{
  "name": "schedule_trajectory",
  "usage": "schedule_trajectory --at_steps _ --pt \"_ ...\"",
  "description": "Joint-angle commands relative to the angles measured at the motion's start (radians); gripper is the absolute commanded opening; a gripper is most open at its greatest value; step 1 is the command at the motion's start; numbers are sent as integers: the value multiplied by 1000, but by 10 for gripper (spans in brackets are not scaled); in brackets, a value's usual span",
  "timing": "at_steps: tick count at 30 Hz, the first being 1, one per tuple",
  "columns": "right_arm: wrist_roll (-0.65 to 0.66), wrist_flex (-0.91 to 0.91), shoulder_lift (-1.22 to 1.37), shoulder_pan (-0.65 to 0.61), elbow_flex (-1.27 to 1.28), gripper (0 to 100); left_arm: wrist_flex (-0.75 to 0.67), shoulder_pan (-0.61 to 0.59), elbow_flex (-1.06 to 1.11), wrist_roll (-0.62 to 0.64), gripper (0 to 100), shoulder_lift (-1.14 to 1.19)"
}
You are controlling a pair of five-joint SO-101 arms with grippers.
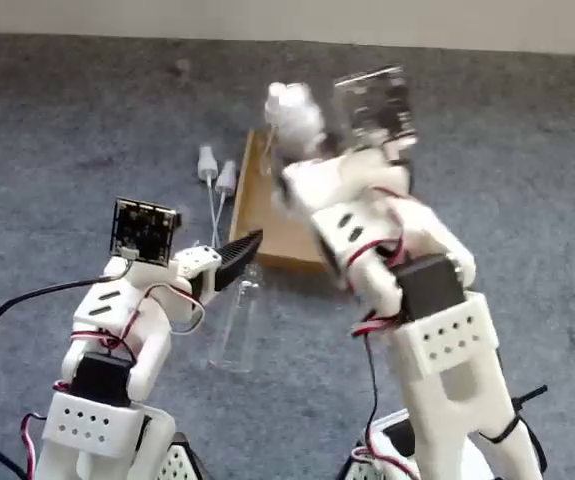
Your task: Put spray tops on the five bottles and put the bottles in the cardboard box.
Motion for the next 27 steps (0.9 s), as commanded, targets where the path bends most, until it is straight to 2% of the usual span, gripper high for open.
schedule_trajectory --at_steps 1,5,8,12,15,19,27 --pt "41 -133 22 93 41 5 44 -88 -2 -8 329 -12" --pt "40 -263 104 117 114 5 35 -186 71 -6 329 -15" --pt "38 -394 163 110 174 5 -25 -220 120 -8 329 -15" --pt "38 -575 239 48 242 5 -58 -231 137 -11 271 -15" --pt "38 -673 303 -10 252 5 -58 -298 134 -11 248 -15" --pt "38 -722 412 -54 246 5 -60 -378 168 -11 248 -15" --pt "38 -835 556 -77 243 5 -60 -381 185 -9 248 -15"
